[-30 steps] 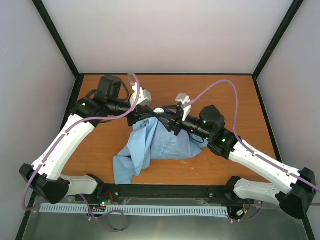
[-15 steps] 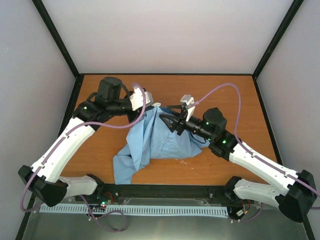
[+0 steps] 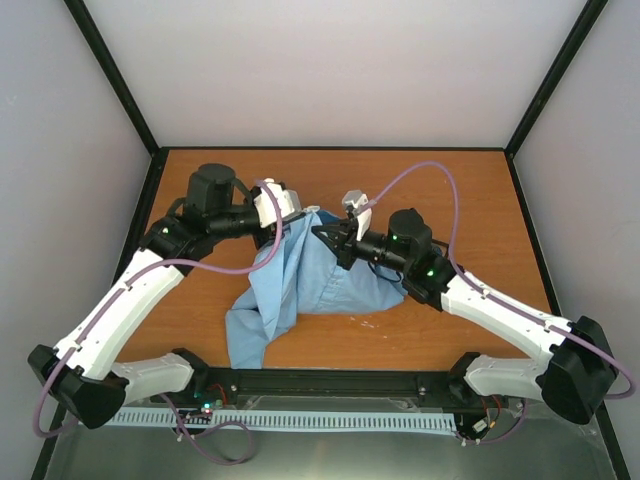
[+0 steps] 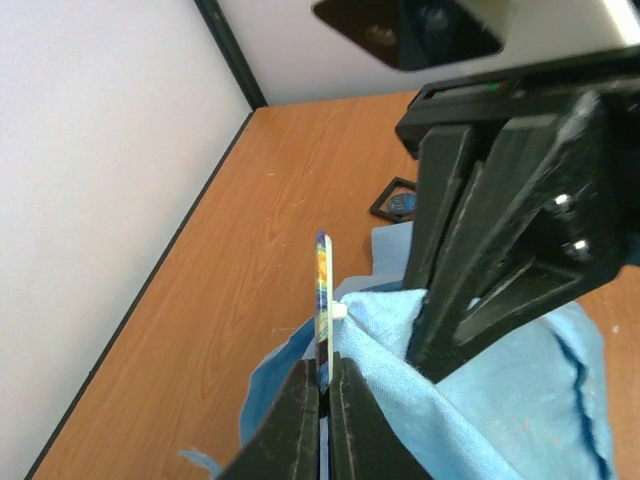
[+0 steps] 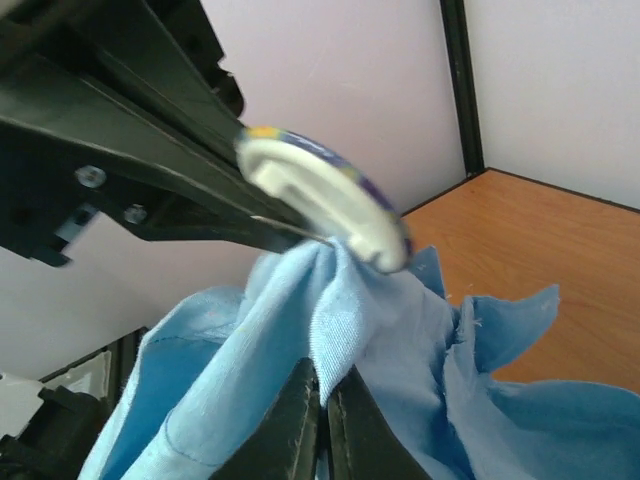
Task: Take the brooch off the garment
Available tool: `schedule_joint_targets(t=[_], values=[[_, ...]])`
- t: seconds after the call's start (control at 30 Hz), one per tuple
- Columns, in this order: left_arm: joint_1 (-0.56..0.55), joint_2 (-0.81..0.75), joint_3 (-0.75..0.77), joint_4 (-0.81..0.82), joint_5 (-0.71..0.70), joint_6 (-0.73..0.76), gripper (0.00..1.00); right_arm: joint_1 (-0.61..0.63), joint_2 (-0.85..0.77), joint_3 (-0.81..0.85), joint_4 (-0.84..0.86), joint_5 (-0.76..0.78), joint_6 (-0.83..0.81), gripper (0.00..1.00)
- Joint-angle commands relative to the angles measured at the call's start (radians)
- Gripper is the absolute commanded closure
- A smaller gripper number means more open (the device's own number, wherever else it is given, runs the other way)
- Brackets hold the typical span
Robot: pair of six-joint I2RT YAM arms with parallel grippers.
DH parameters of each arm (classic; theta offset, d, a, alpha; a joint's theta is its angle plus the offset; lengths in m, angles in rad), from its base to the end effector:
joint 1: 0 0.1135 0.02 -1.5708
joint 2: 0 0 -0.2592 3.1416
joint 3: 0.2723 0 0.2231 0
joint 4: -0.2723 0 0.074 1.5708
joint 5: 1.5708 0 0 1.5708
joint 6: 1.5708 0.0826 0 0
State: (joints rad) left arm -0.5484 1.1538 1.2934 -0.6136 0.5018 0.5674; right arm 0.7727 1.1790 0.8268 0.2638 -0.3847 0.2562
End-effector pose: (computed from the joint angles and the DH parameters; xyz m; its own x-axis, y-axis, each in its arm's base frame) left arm 0.1924 -0.1641 0.3730 0.1135 0.4828 -0.8683 0.9028 0.3149 0.2930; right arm 0.1884 0.2270 0.3220 -0.2929 0.0425 -0.9552 -0.8688 0.4052 0.2845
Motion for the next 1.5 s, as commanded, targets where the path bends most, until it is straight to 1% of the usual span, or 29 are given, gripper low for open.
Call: schedule_joint_targets(t=[0.0,0.1,0.23,0.4,0.47,0.57,0.63,0.73,0.83,0.9,1.0,1.03,1.07,1.1,1.17,1.23,1.37,1.47], values=[[-0.005,-0.046,-0.084,0.169,-0.074,0.036,0.99,0.001,0.009,0.043,0.055,-0.061,0.043,0.97],[-0.005,-0.065,-0.15,0.255,-0.129,0.063,0.99,0.002,0.02,0.069,0.013,-0.079,0.045,0.97],[-0.006,-0.061,-0.179,0.331,-0.214,0.071,0.99,0.003,0.032,0.084,-0.014,-0.098,0.064,0.97],[-0.005,-0.072,-0.197,0.367,-0.243,0.078,0.99,0.004,0.036,0.075,-0.008,-0.11,0.072,0.97],[-0.005,-0.072,-0.202,0.391,-0.275,0.065,0.99,0.004,0.036,0.076,-0.014,-0.111,0.067,0.97],[-0.005,-0.06,-0.182,0.377,-0.288,0.033,0.99,0.004,0.033,0.081,-0.031,-0.099,0.062,0.97],[-0.006,-0.041,-0.148,0.351,-0.296,-0.021,0.99,0.002,0.025,0.082,-0.044,-0.069,0.058,0.97],[-0.005,0.007,-0.028,0.279,-0.292,-0.136,0.99,-0.014,0.034,0.098,-0.093,0.007,0.043,0.97],[-0.004,0.05,0.102,0.221,-0.248,-0.229,0.99,-0.076,0.073,0.137,-0.149,0.056,0.038,0.97],[-0.004,0.078,0.192,0.175,-0.208,-0.279,0.99,-0.125,0.087,0.164,-0.15,0.054,0.053,0.97],[-0.004,0.103,0.278,0.128,-0.156,-0.327,0.99,-0.141,0.09,0.17,-0.141,0.121,0.012,0.97],[-0.004,0.103,0.289,0.124,-0.13,-0.336,0.99,-0.145,0.095,0.171,-0.15,0.119,0.003,0.94],[-0.004,0.097,0.286,0.126,-0.099,-0.346,0.99,-0.146,0.097,0.171,-0.17,0.115,0.001,0.79],[-0.004,0.09,0.274,0.128,-0.067,-0.358,0.99,-0.145,0.094,0.166,-0.186,0.093,-0.005,0.69],[-0.004,0.077,0.244,0.109,0.004,-0.361,0.99,-0.145,0.055,0.125,-0.184,0.048,-0.026,0.55],[-0.004,0.064,0.211,0.077,0.051,-0.344,0.99,-0.146,-0.018,0.069,-0.168,0.024,-0.049,0.47],[-0.004,0.015,0.142,0.074,0.083,-0.326,0.99,-0.15,-0.183,0.016,-0.175,0.011,-0.084,0.36],[-0.004,0.011,0.129,0.079,0.16,-0.351,0.99,-0.15,-0.271,-0.031,-0.086,-0.023,-0.066,0.31]])
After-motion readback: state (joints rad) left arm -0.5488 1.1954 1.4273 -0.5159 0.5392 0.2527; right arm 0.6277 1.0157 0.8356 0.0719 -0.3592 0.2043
